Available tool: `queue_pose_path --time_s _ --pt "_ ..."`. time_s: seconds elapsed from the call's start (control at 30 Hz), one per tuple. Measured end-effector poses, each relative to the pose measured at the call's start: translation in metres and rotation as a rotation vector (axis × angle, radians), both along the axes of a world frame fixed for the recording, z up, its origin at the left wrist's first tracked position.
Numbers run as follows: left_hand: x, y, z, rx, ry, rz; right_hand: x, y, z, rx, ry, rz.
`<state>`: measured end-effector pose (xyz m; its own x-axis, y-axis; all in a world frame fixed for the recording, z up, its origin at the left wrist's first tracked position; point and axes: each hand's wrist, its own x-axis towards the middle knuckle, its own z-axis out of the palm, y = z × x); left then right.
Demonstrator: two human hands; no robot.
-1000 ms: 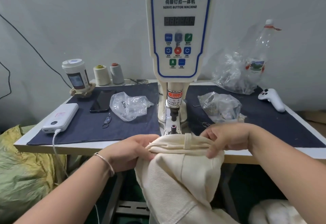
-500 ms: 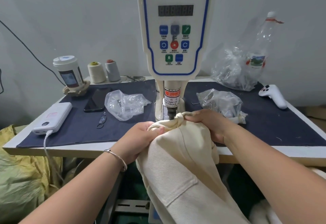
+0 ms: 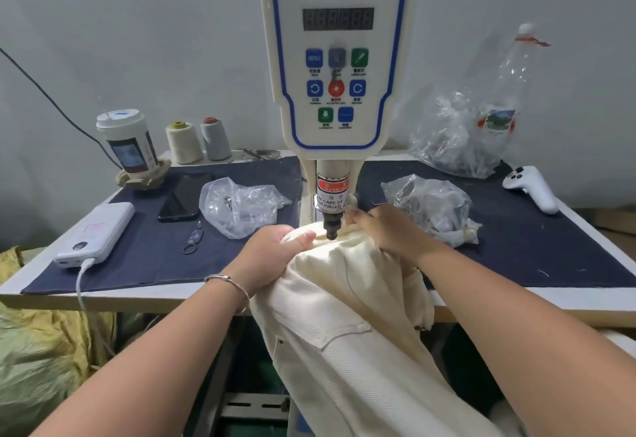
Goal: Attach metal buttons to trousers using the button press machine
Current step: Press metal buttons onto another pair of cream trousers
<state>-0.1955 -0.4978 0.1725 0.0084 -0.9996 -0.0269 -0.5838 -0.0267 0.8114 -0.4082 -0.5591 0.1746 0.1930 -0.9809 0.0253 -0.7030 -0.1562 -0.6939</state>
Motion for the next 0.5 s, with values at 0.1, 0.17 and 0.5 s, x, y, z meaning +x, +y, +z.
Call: queue_pose_path --time_s 0.1,0.17,0.5 --pt "-0.001 -0.003 -0.004 -0.025 -0.004 -0.008 -0.002 -0.006 -0.008 -0.061 0.015 -0.013" --pt "-0.003 -0.005 -0.006 -0.044 0.052 0.002 -0.003 -0.007 -0.011 -0.089 -0.004 -0.017" --pt "0.000 0.006 -0.008 0.005 0.289 -0.062 -0.007 0.016 -0.003 0.147 -0.300 0.077"
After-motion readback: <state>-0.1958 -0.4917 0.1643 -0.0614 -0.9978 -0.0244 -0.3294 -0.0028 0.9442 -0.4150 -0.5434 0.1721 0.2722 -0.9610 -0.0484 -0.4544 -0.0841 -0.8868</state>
